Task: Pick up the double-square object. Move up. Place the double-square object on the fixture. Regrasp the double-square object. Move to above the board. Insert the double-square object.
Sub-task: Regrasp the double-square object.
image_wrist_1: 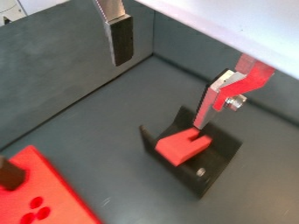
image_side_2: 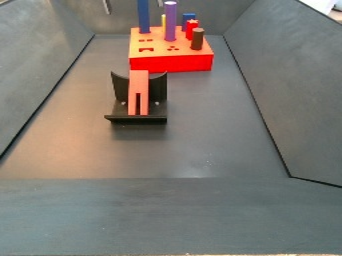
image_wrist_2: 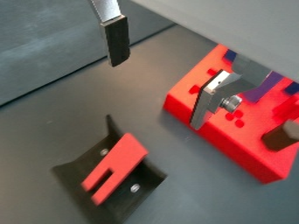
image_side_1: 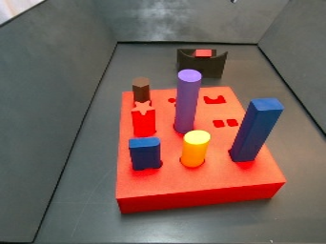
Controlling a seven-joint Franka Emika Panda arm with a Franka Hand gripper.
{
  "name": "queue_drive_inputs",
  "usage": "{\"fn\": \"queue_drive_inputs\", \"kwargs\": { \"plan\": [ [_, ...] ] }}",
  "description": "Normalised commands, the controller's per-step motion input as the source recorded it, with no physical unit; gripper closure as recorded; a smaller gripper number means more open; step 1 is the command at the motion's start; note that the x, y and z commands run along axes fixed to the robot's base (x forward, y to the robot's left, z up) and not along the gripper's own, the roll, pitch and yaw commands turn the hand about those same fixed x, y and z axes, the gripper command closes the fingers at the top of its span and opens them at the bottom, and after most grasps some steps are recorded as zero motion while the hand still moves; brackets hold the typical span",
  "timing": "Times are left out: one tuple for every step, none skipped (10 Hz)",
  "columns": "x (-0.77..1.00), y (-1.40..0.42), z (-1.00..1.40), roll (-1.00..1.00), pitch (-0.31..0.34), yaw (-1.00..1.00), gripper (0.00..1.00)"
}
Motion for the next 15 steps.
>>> {"fn": "queue_drive_inputs", "kwargs": {
  "plan": [
    [-0.03,-0.02,0.0,1.0,-0.029,0.03,0.0],
    [-0.03,-0.01,0.01,1.0,-0.03,0.03,0.0],
    [-0.02,-0.01,0.01,1.0,-0.028,0.03,0.0],
    [-0.01,-0.02,0.02,1.0,-0.024,0.03,0.0],
    [0.01,-0.02,0.0,1.0,-0.017,0.03,0.0],
    [0.02,-0.02,-0.01,1.0,-0.009,0.03,0.0],
    [0.03,-0.02,-0.01,1.0,0.001,0.03,0.0],
    [0.04,-0.03,-0.01,1.0,0.013,0.03,0.0],
    [0.06,-0.03,-0.01,1.0,0.034,0.04,0.0],
    [0.07,-0.03,-0.02,1.0,0.054,0.04,0.0],
    [0.08,-0.03,-0.02,1.0,0.073,0.05,0.0],
    [0.09,-0.04,-0.02,1.0,0.121,0.07,0.0],
    [0.1,-0.04,-0.02,0.76,0.137,0.09,0.0],
    [0.1,-0.04,-0.02,0.58,0.141,0.11,0.0],
    [0.11,-0.04,-0.02,0.45,0.141,0.12,0.0]
  ]
}}
